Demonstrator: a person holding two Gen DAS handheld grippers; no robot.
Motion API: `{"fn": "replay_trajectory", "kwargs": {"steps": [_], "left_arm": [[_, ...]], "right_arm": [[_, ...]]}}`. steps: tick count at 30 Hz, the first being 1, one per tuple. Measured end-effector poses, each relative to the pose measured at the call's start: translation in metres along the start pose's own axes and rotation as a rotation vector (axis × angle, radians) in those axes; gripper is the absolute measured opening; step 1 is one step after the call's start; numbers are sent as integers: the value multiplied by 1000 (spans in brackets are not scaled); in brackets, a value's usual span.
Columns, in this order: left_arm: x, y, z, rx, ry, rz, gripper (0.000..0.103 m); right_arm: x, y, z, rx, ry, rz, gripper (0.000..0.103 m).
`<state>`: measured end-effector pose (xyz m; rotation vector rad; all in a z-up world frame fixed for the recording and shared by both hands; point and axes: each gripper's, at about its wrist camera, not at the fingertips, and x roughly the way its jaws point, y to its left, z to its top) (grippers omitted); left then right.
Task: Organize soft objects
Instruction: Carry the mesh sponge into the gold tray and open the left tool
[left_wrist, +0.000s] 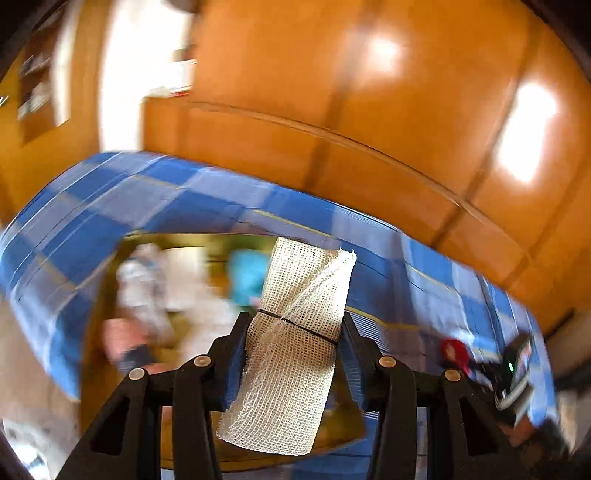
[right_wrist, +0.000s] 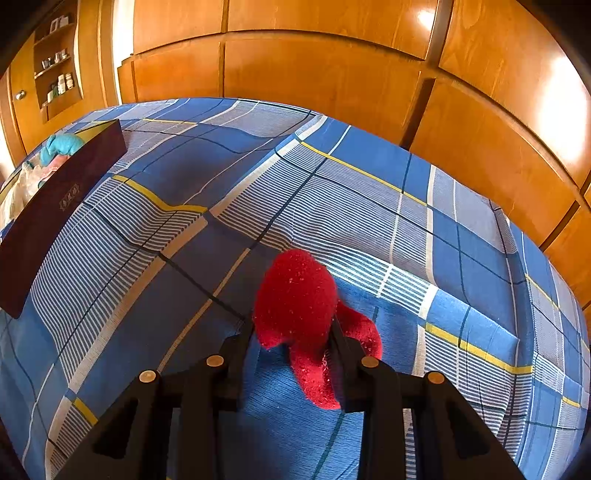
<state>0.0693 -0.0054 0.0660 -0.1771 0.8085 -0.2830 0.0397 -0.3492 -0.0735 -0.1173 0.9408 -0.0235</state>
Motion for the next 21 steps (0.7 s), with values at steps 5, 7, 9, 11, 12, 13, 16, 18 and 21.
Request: {"fn": "replay_trajectory", "kwargs": {"steps": [5,7,9,11,12,13,16,18,21], "left_arm": [[-10,86,-3,-206,47,38,47],[-8,107,-12,-267,76,44,47],[1,125,-19,-342,114,34,47],[10,136,-21,-415,143,6,47],[14,138,-21,-433,154,-5,47],[18,139,-20,-452,164,-13,47],[33,138,-12,-486,181,-38,47],[44,137,-7,-511,204,-24,47],[57,138,-2,-520,221,10,47]], "right_arm": [[0,1,1,-6,2,-4,34],[0,2,1,-8,3,-8,34],[0,2,1,-9,3,-11,34],[0,2,1,-8,3,-12,34],[0,2,1,-8,3,-12,34],[0,2,1,-8,3,-12,34],[0,2,1,-8,2,-12,34],[0,2,1,-8,2,-11,34],[0,2,1,-9,3,-11,34]]}}
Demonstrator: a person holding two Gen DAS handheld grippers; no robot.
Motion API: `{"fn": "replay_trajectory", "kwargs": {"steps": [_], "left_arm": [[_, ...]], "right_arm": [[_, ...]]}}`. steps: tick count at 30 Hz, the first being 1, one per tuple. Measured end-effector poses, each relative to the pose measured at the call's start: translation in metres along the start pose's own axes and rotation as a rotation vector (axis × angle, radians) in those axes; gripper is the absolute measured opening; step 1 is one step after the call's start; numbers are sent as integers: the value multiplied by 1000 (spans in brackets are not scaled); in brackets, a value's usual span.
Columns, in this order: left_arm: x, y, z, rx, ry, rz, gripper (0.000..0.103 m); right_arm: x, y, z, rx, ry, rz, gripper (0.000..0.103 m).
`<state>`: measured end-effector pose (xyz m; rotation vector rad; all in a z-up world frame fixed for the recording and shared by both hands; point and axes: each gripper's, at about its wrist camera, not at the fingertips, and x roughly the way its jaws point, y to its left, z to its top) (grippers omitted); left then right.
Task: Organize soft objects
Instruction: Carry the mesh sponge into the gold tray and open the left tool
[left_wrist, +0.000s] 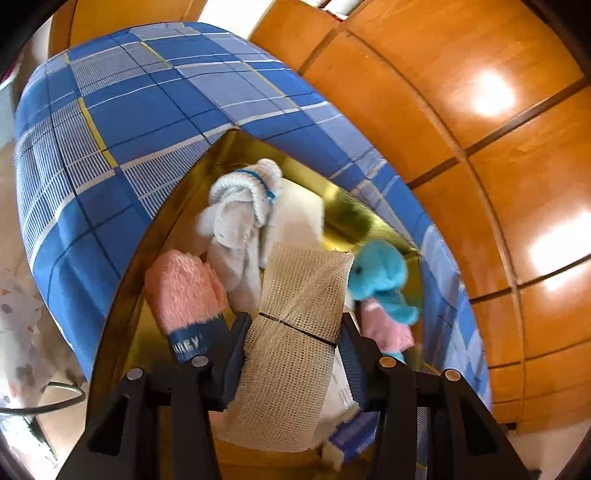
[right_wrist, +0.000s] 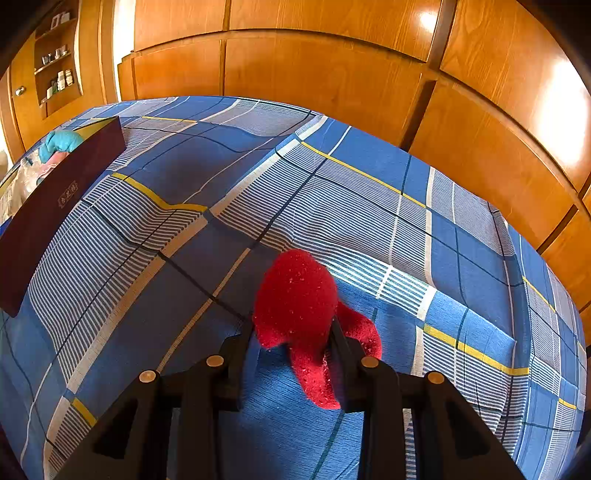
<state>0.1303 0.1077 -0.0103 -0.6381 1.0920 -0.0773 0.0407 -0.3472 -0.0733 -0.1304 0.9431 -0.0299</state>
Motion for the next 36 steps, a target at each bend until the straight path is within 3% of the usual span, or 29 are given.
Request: {"fn": "replay_trajectory", "kwargs": {"steps": [5,9,11,17,24,36], "left_arm": [[21,2,7,17,23,62,50],[31,3,8,53,39,98,66],[29,1,9,71,31,93,66],[3,-9,4,175,-59,139,66],[-35,-33,-30,408,-274,299,66],[-50,-47,-73,504,-345,305,66]], "right_arm": [[0,0,0,1,1,1,34],[0,0,0,1,2,0,34],[0,0,0,0,1,-1,34],[0,0,0,-2,2,-1,34],[1,1,0,-11,3,-13,33],[0,4,0,-14,8,-33,33]]}}
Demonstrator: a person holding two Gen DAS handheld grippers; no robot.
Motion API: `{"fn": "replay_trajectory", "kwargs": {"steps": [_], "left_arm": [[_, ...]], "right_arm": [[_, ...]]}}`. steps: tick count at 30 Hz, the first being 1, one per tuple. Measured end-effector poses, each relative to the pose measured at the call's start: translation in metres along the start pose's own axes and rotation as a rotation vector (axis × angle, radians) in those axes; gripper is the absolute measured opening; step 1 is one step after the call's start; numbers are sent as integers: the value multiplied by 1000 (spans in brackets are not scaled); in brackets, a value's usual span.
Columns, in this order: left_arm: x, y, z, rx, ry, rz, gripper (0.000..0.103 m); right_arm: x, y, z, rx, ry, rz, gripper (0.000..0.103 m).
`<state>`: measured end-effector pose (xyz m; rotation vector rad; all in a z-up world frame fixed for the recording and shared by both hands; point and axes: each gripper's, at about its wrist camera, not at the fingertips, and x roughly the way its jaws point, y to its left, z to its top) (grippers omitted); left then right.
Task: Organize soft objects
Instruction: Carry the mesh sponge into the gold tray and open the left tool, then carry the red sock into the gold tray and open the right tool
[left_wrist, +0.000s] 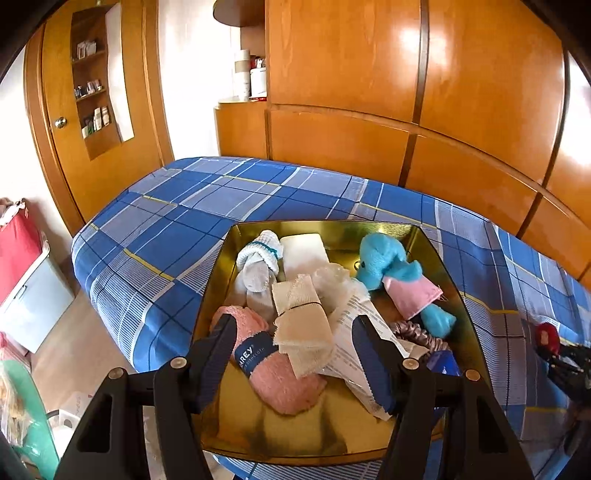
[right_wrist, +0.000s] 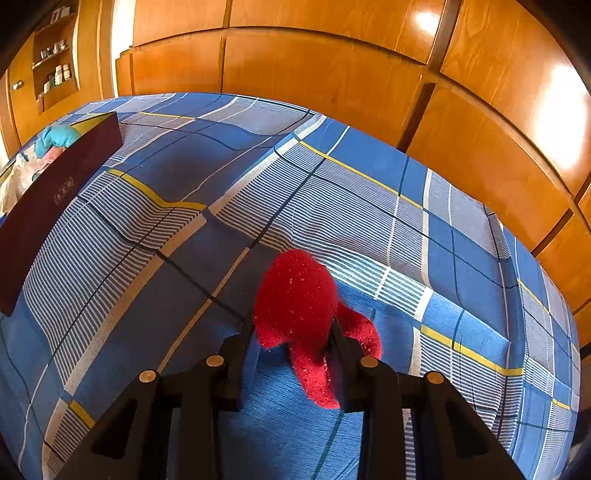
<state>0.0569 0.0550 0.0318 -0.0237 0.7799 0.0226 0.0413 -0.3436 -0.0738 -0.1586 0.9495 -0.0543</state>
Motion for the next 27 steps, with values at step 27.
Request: {"fn": "replay_trajectory", "kwargs": {"steps": [27], "left_arm": [[-2,27,-19,-57,15,-9,66]], "right_arm": [[-8,11,12,99,92,-52,29]]}}
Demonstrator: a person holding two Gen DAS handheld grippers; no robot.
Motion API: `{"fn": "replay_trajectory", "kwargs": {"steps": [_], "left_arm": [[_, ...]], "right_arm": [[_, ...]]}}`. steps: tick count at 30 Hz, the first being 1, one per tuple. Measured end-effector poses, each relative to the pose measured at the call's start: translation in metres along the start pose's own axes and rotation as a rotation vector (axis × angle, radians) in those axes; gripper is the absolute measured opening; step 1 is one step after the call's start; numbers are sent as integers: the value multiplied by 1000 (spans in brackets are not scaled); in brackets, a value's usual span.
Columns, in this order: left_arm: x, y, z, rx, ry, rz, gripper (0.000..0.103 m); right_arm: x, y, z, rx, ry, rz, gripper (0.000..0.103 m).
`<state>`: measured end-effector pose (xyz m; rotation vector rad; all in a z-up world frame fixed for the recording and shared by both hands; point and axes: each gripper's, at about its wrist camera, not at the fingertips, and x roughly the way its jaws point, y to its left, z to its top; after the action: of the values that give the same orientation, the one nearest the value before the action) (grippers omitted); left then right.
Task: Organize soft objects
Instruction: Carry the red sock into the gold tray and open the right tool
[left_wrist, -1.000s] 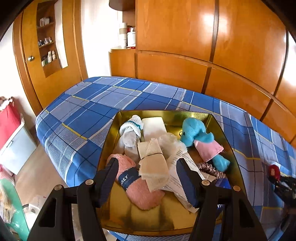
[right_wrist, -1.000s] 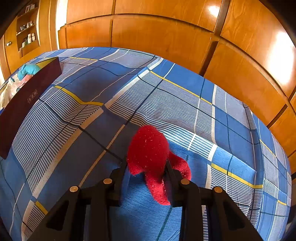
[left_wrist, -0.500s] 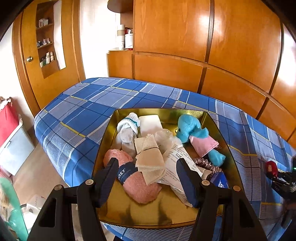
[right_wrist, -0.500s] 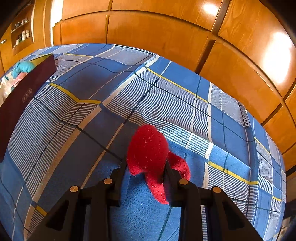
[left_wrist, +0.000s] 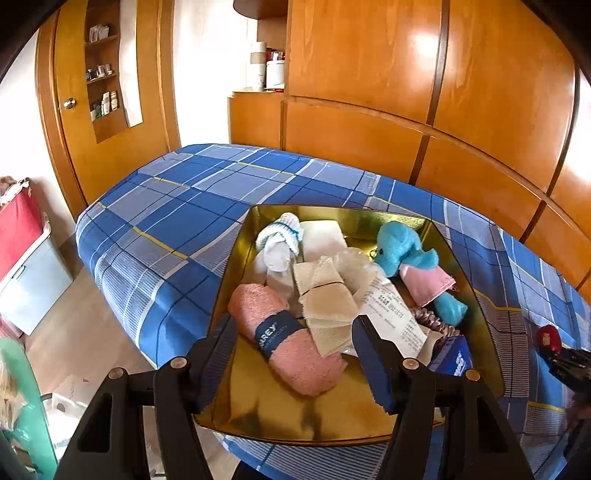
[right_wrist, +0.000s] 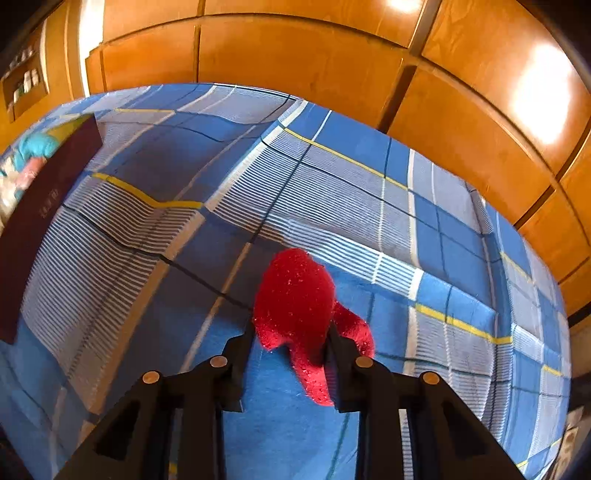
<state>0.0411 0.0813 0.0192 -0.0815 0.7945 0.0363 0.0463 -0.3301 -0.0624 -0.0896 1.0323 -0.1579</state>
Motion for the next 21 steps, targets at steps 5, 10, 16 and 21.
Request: {"fn": "replay_trajectory", "kwargs": {"steps": [5,10,16,21], "left_arm": [[1,10,0,-29,0,11,66],[-1,20,3,-55,-11,21,66],[-3,31,4,-80,-16,34,66],[-3,38,4,-97,-17,36,66]], "right_arm": [[-28,22,16,-8,-65,105,29],[-62,68,41,-75,-150,249,29],[-94,143,71,-176,-211,432,29],[-88,193,95,-166,-155,521,30]]}}
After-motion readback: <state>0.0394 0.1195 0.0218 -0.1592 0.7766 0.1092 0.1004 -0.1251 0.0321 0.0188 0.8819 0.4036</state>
